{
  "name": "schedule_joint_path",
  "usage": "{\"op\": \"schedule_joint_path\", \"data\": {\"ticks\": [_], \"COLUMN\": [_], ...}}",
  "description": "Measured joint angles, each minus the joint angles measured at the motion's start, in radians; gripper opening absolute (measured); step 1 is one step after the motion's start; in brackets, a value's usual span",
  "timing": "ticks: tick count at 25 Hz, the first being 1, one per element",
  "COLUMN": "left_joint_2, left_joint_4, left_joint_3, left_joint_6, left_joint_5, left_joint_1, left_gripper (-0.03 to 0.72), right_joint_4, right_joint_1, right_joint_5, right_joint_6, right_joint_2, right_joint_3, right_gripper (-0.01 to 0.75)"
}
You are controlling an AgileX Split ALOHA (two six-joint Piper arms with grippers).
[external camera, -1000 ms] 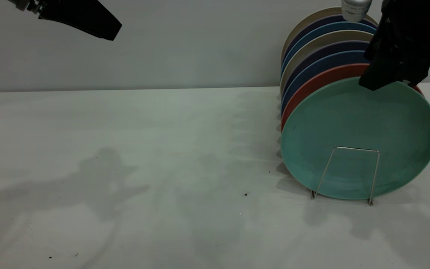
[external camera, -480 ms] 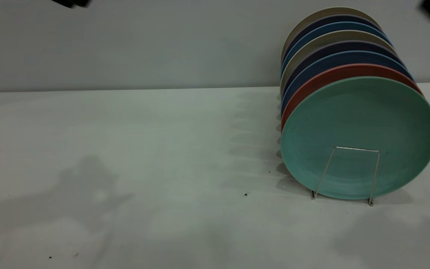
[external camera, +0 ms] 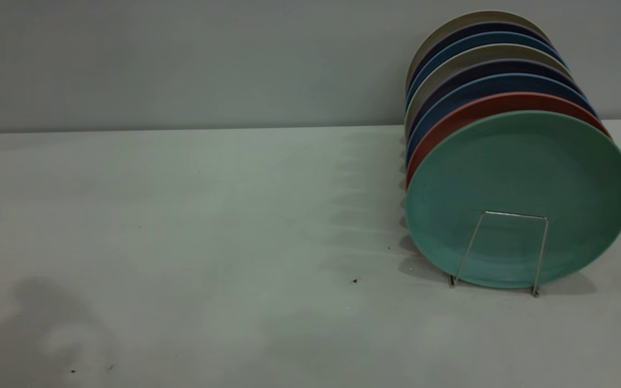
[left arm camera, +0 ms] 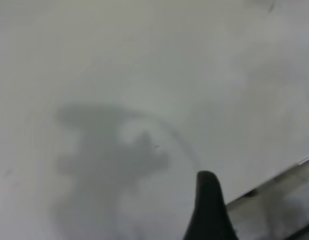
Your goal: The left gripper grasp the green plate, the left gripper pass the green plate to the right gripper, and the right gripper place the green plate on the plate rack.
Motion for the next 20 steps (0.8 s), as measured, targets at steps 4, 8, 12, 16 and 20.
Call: {"op": "schedule_joint_path", "data": {"ticks": [4,8,12,16,20], "left_joint_2": [-0.063,-0.133,-0.228,-0.338,-0.476], "left_joint_4": [0.050,0.050,0.050,0.052,0.080], "left_joint_3": [0.000,0.034,0.167,0.374,0.584], "left_joint_6": [-0.100,-0.129,-0.143,-0.155,-0.182], "left_joint_5": [0.000,0.000,0.000,0.000,0.000], "left_joint_1": [0.000,0.000,0.000,0.000,0.000], "left_gripper": [0.564,0.564,0.564,0.564,0.564], "right_joint_4": [-0.101,-0.127,-0.108,-0.039,-0.002], "right_joint_1": [0.000,0.000,0.000,0.000,0.008], "right_joint_5": [0.000,-0.004,-0.044,-0.051,-0.051], "right_joint_6": [0.138,0.200,0.164,0.042,-0.009], "right_joint_2": [-0.139,-0.282,-0.411,-0.478,-0.486], "right_joint_3": [0.171,0.292,0.326,0.332,0.332], "right_gripper": [0.458,0.458,0.458,0.458,0.458]}}
